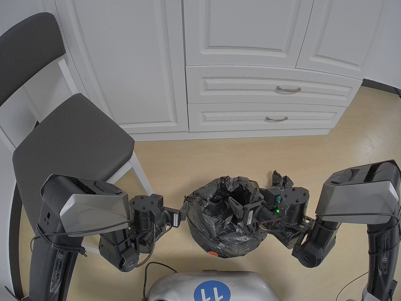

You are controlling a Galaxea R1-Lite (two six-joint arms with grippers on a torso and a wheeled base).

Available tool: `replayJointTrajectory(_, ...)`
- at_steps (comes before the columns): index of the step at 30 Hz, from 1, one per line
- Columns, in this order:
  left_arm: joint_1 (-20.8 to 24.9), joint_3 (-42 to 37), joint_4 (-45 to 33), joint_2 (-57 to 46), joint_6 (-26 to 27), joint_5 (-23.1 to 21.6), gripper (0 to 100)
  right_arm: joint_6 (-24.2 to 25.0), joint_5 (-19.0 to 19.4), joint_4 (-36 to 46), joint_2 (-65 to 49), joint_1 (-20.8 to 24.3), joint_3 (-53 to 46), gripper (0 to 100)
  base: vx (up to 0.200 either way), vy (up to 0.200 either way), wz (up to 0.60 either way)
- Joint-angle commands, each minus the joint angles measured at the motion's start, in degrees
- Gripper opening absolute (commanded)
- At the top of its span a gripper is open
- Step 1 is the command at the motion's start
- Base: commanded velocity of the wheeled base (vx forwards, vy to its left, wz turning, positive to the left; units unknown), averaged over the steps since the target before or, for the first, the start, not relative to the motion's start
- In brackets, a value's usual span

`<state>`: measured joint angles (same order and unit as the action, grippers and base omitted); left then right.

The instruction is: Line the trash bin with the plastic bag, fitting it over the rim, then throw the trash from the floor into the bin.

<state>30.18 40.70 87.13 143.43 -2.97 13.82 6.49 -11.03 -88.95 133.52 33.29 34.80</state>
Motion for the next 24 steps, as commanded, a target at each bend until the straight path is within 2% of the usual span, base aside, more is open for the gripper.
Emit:
replayJointTrajectory(1,-2.1,-2.3,-0.1,-0.3,-3.8,-6.5,100,1.3,0.1,-1.0,0.2,0.5,0.0,100,0.0,0.0,0.0)
replayJointTrajectory(5,-2.8,-2.3,-0.2,0.9,-3.9,-7.2,100,1.6,0.2,-1.0,0.2,0.5,0.0,100,0.0,0.0,0.0)
replayJointTrajectory(13,-1.3,-1.3,0.5,5.2,-4.0,-7.1,100,1.7,0.2,-1.0,0.2,0.6,0.2,100,0.0,0.0,0.0)
replayJointTrajectory(20,-1.7,3.2,-0.6,8.6,-4.0,-7.1,100,1.7,0.2,-1.0,-0.2,0.5,0.2,100,0.0,0.0,0.0)
replayJointTrajectory(24,-2.3,9.0,-5.5,9.2,-4.1,-7.4,100,1.7,0.2,-1.0,-0.5,0.5,0.2,100,0.0,0.0,0.0)
